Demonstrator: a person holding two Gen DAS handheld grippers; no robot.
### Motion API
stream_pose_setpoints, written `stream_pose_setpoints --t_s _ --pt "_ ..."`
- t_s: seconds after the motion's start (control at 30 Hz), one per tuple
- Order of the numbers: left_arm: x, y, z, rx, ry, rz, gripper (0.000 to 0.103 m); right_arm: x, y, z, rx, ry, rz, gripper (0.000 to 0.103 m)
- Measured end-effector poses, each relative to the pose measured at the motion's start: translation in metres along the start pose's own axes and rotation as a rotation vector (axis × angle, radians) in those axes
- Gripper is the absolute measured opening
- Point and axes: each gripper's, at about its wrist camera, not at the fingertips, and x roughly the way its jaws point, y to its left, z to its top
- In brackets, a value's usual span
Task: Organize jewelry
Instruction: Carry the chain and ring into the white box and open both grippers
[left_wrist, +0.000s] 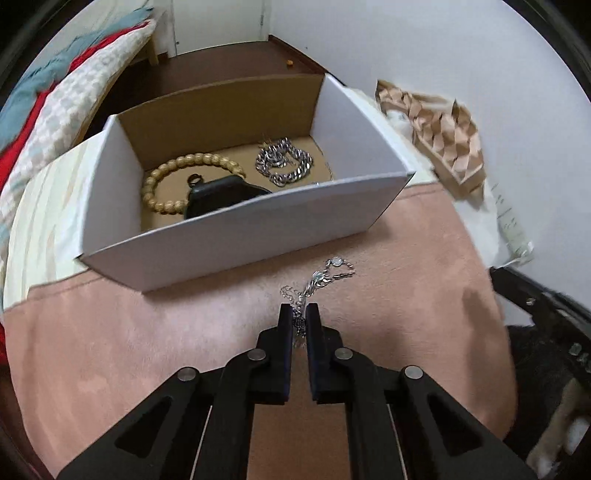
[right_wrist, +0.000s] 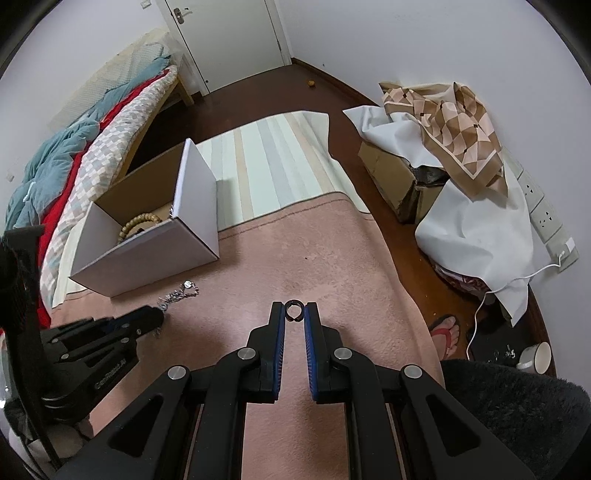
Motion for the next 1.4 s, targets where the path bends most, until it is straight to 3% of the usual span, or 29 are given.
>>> stream_pose_setpoints --t_s 0.07,0.1,0.13,0.37,0.53,0.73,0.87,1.1,1.2,1.23,1.27,1.3,1.4 --pt "-0.013 0.000 0.001 -0.015 -0.023 -0.011 0.004 -0.004 0.001 0.002 0.001 -0.008 0.008 0.010" --pt "-0.021 0.001 0.001 -0.027 -0.036 -0.017 0.004 -0.006 0.002 0.003 0.000 -0.011 0.011 0.002" --pt "-0.026 0.001 0.001 -0.033 -0.044 -0.025 0.004 -0.007 0.003 0.004 -0.002 -0.011 0.016 0.000" --pt "-0.068 0.001 0.009 -0.050 -0.125 -0.036 0.004 -0.015 0.011 0.007 -0.003 -0.021 0.052 0.000" --pt "-0.078 0.003 0.008 -0.050 -0.149 -0.003 0.004 0.006 0.004 0.006 0.025 0.052 0.103 0.001" --pt "-0.059 0.002 -0.001 -0.073 -0.110 0.037 0.004 0.045 0.005 0.003 -0.015 0.107 0.050 0.017" --pt "-0.048 0.006 -0.003 -0.099 -0.086 0.044 0.004 0.052 0.019 0.005 -0.100 0.079 -0.004 0.034" --pt "-0.048 0.005 -0.002 -0.103 -0.083 0.061 0.004 0.055 0.034 0.002 -0.147 0.064 -0.018 0.037" --pt "-0.044 0.006 -0.004 -0.108 -0.072 0.072 0.004 0.055 0.042 -0.003 -0.199 0.057 -0.065 0.037" --pt "-0.044 0.007 -0.005 -0.112 -0.070 0.075 0.004 0.055 0.045 -0.005 -0.219 0.054 -0.087 0.034" --pt "-0.043 0.008 -0.006 -0.118 -0.066 0.076 0.004 0.055 0.049 -0.007 -0.242 0.045 -0.113 0.020" --pt "-0.044 0.009 -0.007 -0.124 -0.065 0.077 0.004 0.054 0.050 -0.009 -0.256 0.035 -0.114 0.013" --pt "-0.053 0.011 -0.007 -0.141 -0.073 0.062 0.004 0.053 0.051 -0.011 -0.250 0.031 -0.107 0.013"
